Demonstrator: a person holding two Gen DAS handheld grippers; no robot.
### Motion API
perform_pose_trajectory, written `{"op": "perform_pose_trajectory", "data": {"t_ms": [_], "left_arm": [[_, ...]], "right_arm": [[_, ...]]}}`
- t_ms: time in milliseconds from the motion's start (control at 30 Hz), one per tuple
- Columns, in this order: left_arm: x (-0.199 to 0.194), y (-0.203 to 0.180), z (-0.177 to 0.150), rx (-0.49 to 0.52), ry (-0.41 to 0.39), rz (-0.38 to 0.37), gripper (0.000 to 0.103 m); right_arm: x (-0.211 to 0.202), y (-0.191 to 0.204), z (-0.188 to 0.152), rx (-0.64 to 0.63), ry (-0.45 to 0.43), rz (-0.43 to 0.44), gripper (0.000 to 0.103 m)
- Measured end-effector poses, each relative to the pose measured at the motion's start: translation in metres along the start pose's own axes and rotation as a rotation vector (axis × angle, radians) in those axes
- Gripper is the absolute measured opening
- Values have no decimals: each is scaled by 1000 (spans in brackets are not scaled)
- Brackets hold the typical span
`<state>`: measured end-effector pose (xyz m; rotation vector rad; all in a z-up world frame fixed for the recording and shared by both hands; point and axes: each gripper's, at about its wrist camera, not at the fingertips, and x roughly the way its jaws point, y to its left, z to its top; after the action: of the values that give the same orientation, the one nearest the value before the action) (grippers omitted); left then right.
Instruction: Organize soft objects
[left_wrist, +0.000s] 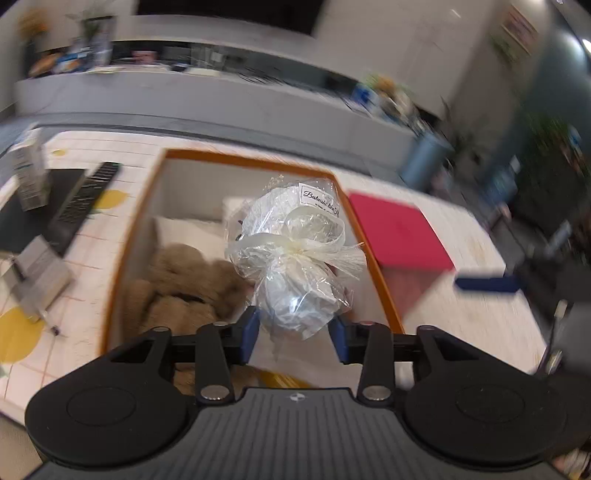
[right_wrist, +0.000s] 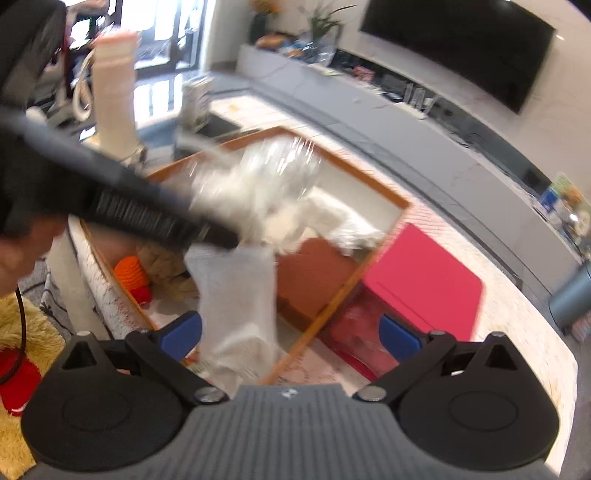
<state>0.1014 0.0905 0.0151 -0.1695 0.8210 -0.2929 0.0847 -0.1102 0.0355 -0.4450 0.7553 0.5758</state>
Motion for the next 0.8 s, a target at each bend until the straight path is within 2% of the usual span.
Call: {"op": "perform_pose_trajectory", "data": {"t_ms": [67, 100, 133, 200, 267, 433, 633, 733, 800], "left_arm": [[6, -7, -3, 26, 32, -10, 55], [7, -9, -5, 35, 25, -9, 64], [5, -12, -8, 46, -13, 0, 69], [-5, -19, -12, 80, -130, 35, 93], [-14, -26, -11, 102, -171, 82, 94], [-31, -42, -8, 77, -227, 97, 95], [-45, -75, -14, 75, -369, 198, 95], [-49, -85, -16, 50, -373, 166, 95], [-50, -93, -18, 66, -369, 139, 95]], "right_arm": [[-9, -11, -5, 41, -9, -25, 100], [-13, -16, -8, 64, -14, -35, 100], [-17, -21, -10, 88, -19, -40, 100], [-21, -28, -15, 134, -28, -42, 100], [-28, -34, -22, 170, -42, -40, 100], [-44, -44, -41, 266, -91, -47, 100], [-75, -54, -58, 447, -237, -23, 100], [-86, -58, -67, 522, -282, -61, 100], [-90, -54, -71, 509, -291, -107, 100]]}}
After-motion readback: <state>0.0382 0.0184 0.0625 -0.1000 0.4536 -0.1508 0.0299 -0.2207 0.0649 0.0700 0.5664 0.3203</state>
